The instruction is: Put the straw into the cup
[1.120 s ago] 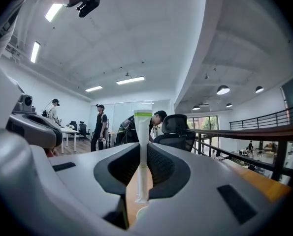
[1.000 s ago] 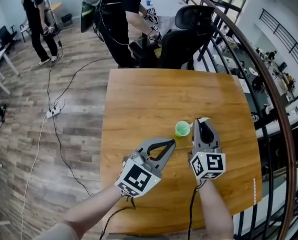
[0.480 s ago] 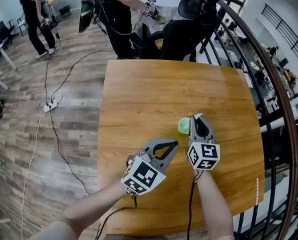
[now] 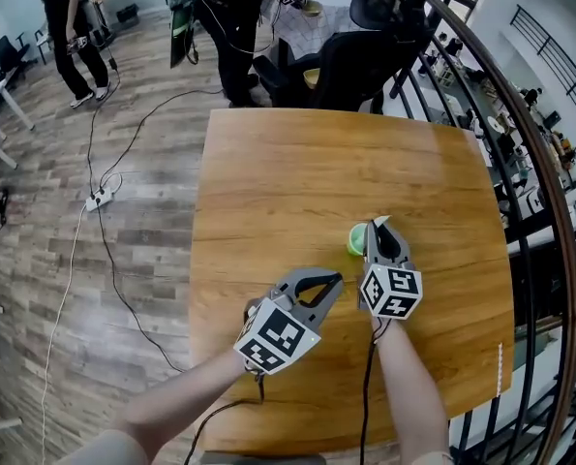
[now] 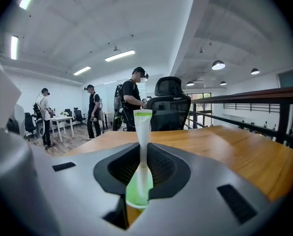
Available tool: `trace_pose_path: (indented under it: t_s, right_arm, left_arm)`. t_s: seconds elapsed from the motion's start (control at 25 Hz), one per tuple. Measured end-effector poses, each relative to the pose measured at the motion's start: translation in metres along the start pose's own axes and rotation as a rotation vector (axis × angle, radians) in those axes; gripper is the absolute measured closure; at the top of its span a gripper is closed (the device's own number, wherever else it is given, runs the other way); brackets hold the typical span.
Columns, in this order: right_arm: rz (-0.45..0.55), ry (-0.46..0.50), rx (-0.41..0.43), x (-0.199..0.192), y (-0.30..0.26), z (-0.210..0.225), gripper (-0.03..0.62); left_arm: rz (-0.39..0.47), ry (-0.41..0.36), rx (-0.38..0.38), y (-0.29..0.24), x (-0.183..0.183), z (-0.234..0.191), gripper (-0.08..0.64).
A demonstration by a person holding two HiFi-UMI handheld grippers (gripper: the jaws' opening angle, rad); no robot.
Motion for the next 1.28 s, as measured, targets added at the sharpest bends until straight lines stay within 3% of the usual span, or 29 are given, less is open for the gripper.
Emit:
trace_pose_path:
  t_s: [0.36,0.48,0.64,0.92,1.28]
  right_arm:
    - [-0.048,-0.028,-0.019,-0.017,0.001,0.001,0.54]
    - [-0.043,-0.024,-0.009,-0.013,0.002,0.002,0.465]
    - [-0.037,-0.026,-0.009,-0.002,0.013,0.002,0.456]
    - [0.001,-0.007,0.008,0.048,0.038,0.01,0.46]
    - [0.1,0.069,0.064,0.149,0.096,0.004,0.526]
  left_arm:
    - [-0.02,0.015,0.019,0.006,-0.01,-0.005,0.546]
    - [-0.03,0.028,0.031,0.008,-0.013,-0.008,0.546]
    - [-0.045,0.02,0.033,0.015,-0.009,-0.007,0.546]
    - [-0.024,-0.031,0.05,0.014,0.029,0.0,0.546]
    - [0.039,-0.088,0.063,0.03,0.111,0.019,0.546]
Point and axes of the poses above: the fingertips, and each gripper's own axes: y backward along the fingers, z to its right, x out of its top, the point moved 2 cm from there along y, backward along the fingers, and after that the axes turned 13 degrees about z, right-handed, at the moved point
